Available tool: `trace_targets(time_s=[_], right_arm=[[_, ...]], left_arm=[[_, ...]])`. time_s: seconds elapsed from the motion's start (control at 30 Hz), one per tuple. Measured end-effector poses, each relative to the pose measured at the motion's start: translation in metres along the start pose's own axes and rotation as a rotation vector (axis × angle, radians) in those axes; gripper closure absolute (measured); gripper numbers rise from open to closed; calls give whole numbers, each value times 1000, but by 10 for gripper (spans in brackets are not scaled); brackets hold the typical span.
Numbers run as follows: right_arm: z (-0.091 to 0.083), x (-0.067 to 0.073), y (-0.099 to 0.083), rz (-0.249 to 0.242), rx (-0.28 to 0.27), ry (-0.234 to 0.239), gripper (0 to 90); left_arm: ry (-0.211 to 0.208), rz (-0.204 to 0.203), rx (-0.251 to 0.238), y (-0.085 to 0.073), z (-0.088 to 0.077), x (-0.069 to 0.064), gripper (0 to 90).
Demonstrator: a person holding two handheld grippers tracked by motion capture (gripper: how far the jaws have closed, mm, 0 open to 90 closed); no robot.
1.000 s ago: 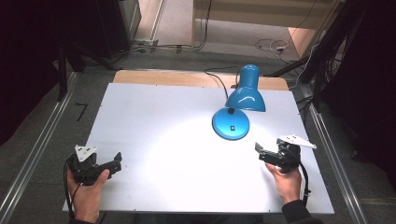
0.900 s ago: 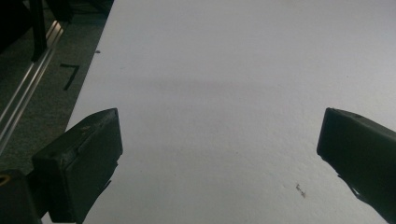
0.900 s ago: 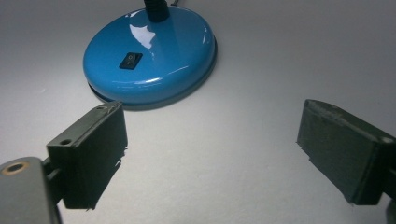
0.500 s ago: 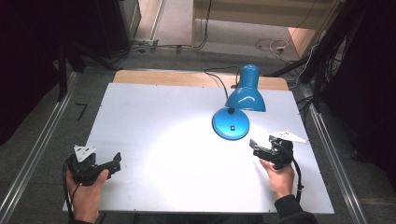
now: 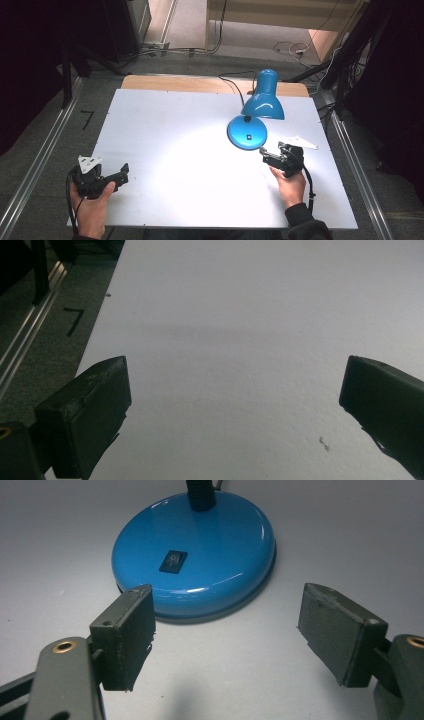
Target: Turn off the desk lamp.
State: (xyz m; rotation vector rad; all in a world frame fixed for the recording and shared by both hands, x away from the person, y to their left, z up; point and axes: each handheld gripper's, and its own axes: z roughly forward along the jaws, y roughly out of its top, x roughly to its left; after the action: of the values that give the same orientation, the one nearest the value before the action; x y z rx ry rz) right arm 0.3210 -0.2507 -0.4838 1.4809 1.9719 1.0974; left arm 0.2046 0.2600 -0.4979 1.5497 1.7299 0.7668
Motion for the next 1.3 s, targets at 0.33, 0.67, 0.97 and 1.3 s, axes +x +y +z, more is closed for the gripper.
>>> trace_targets(time_s=[0.33, 0.67, 0.97, 1.3], right_arm=[[7, 8, 4, -11, -29, -7, 328], [16, 18, 8, -32, -29, -20, 566], [23, 26, 12, -48, -47, 6, 875], [36, 30, 15, -60, -37, 4, 878]], left_arm=[[-5, 1, 3, 0, 0, 0, 8], [-8, -4, -2, 0, 0, 1, 9], [-12, -3, 3, 0, 1, 2, 9], [-15, -4, 5, 0, 1, 2, 9]])
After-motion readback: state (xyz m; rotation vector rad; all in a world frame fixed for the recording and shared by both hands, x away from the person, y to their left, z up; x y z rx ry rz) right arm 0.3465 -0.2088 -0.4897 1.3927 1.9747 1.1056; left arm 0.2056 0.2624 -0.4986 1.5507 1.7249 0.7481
